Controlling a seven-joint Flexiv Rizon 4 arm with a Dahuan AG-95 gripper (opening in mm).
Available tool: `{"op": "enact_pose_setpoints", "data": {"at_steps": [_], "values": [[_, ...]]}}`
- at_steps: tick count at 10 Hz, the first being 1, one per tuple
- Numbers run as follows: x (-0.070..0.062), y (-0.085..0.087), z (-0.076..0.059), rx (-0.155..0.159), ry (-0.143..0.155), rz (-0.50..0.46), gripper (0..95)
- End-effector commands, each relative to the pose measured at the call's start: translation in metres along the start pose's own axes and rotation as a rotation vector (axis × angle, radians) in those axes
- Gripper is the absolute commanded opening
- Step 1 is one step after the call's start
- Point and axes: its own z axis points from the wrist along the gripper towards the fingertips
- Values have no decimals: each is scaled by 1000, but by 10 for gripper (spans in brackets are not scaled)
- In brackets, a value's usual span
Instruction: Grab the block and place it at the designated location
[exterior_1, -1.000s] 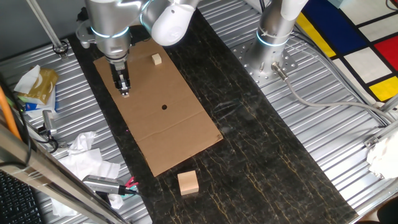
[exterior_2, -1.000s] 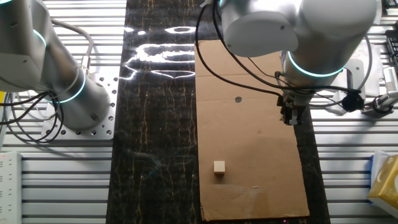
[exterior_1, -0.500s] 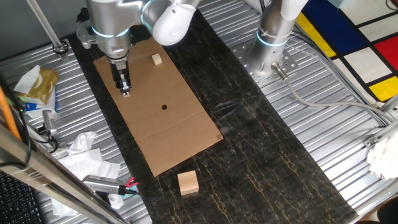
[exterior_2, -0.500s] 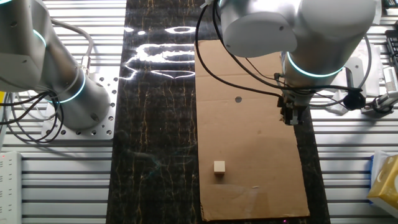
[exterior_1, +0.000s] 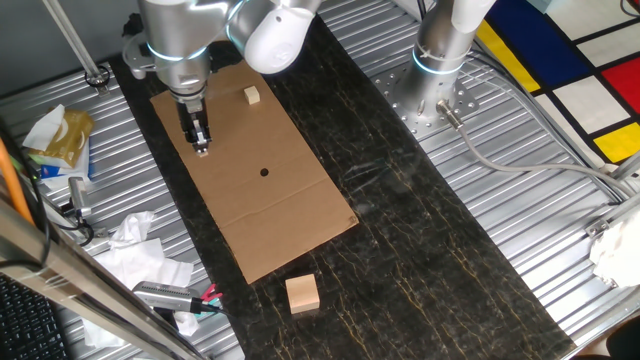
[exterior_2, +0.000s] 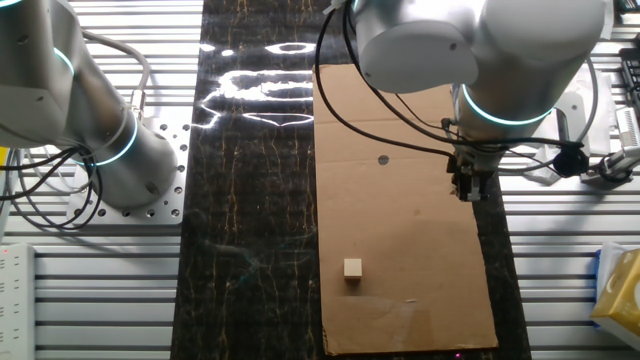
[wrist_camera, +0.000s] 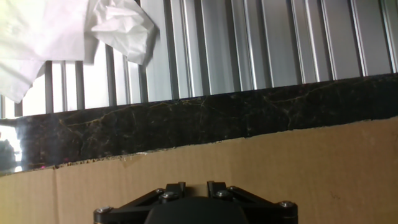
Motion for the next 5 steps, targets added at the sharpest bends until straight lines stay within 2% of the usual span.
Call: {"op": "enact_pose_setpoints", "data": {"at_steps": [1, 5], "values": [[0, 0, 0, 2, -1, 5, 0], [0, 0, 0, 1, -3, 4, 0]]}}
